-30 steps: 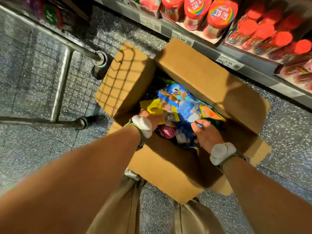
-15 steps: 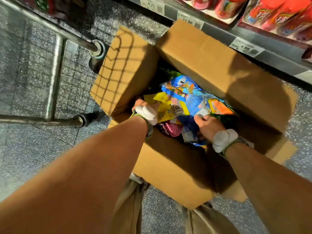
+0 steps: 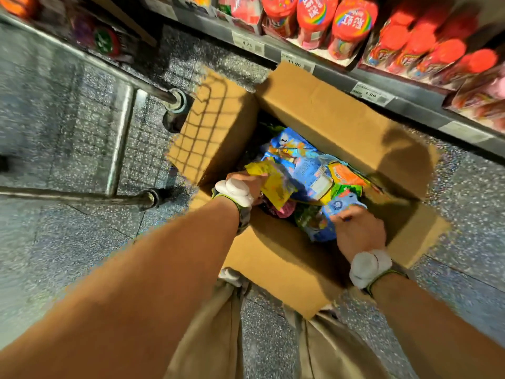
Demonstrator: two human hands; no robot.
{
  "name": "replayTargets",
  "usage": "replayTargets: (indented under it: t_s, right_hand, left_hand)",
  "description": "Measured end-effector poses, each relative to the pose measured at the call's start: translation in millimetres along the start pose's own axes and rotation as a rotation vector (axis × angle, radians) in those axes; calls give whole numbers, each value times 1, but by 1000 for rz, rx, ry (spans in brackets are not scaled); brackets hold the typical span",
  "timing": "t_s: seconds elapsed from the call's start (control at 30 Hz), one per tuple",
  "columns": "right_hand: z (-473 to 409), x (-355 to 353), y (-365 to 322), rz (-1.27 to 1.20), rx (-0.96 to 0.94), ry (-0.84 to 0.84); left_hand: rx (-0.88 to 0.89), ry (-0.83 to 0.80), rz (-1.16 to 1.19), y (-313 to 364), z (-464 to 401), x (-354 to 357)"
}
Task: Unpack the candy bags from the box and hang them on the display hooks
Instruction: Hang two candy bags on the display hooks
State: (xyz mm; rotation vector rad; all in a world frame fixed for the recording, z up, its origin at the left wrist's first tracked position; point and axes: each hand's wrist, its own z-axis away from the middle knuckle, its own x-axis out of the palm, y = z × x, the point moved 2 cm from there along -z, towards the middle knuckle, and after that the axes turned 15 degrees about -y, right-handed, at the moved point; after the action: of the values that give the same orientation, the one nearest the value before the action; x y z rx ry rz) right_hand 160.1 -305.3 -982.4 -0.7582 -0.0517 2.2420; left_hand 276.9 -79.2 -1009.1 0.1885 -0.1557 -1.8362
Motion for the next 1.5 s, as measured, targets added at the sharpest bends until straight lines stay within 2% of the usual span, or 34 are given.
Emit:
replayTargets:
  t_s: [0.03,0.1,0.2,0.27,0.33,0.5,0.67,0.77,0.83,1.03,1.13,1.27,1.5]
  right_hand:
    - [9,0,-3,2,-74,42]
    - [31,-8,-11,-87,-79,116]
    - [64,-26,-23,-182,-149,184]
    - [82,-40,-33,-137,-179,102]
    - [97,-56,-45,-81,-204,30]
    - [145,-89,-78,53,-398,19]
    - [200,-126,-95,351,-339,-156]
    - [227,-145,-96,505,-363,-133]
    - [240,-153,-96,528,-384,-73]
    - [285,-169,-99,399,-487,210]
    - [305,-174,-104,254,-483,274]
    - [332,-194,-107,150,-353,265]
    - [380,-226,-117,-3,-347,295]
  left_hand:
    - [6,-2,95,0,8,2]
    - [31,0,183,3,40,6]
    - [77,-85,136,6,90,9]
    - [94,-178,97,3,111,11]
    - [108,-198,154,2,134,15]
    - [135,-243,250,1,180,29]
    - [109,-237,367,11,219,37]
    - [37,-271,433,28,250,43]
    - [72,-212,415,35,268,41]
    - [53,-288,472,49,316,45]
    - [71,-326,471,59,348,48]
    - [114,-383,409,75,394,53]
    - [262,-508,258,91,462,52]
